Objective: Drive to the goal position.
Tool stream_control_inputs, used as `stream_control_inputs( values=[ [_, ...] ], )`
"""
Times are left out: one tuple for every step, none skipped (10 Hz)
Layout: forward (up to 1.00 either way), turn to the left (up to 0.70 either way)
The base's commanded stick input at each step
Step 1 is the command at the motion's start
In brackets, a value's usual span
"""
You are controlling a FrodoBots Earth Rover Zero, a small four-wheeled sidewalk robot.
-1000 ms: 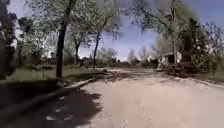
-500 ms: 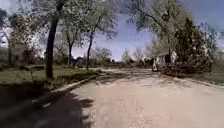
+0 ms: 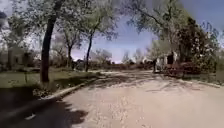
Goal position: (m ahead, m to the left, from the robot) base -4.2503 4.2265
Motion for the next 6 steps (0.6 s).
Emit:
stream_control_inputs(
  values=[
    [0.7,0.0],
    [0.7,0.0],
    [0.7,0.0],
    [0.7,0.0],
    [0.7,0.0],
    [0.7,0.0]
  ],
)
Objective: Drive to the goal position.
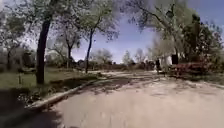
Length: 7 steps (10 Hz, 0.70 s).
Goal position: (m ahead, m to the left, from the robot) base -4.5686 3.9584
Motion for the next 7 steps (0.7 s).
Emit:
stream_control_inputs(
  values=[
    [0.7,0.0],
    [0.7,0.0],
    [0.7,0.0],
    [0.7,0.0],
    [0.7,0.0],
    [0.7,0.0],
    [0.7,0.0]
  ],
)
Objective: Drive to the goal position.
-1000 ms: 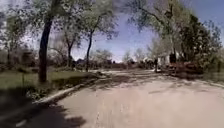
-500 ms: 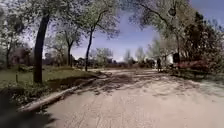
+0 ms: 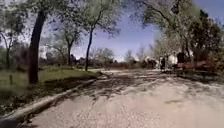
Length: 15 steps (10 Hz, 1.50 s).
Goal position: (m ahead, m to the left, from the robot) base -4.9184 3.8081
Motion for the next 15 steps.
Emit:
stream_control_inputs(
  values=[
    [0.7,0.0],
    [0.7,0.0],
    [0.7,-0.16],
    [0.7,-0.35],
    [0.7,-0.35],
    [0.7,-0.35],
    [0.7,-0.35],
    [0.7,-0.35],
    [0.7,-0.35],
    [0.7,-0.35],
    [0.7,-0.35],
    [0.7,-0.35],
    [0.7,-0.34],
    [0.7,-0.3],
    [0.7,-0.27]
  ],
)
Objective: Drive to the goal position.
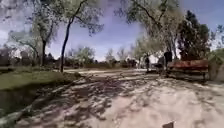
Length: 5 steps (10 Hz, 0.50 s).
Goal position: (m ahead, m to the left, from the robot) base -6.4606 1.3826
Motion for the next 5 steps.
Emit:
stream_control_inputs(
  values=[
    [0.7,-0.23],
    [0.7,-0.2],
    [0.7,-0.16],
    [0.7,-0.13],
    [0.7,-0.09]
  ],
)
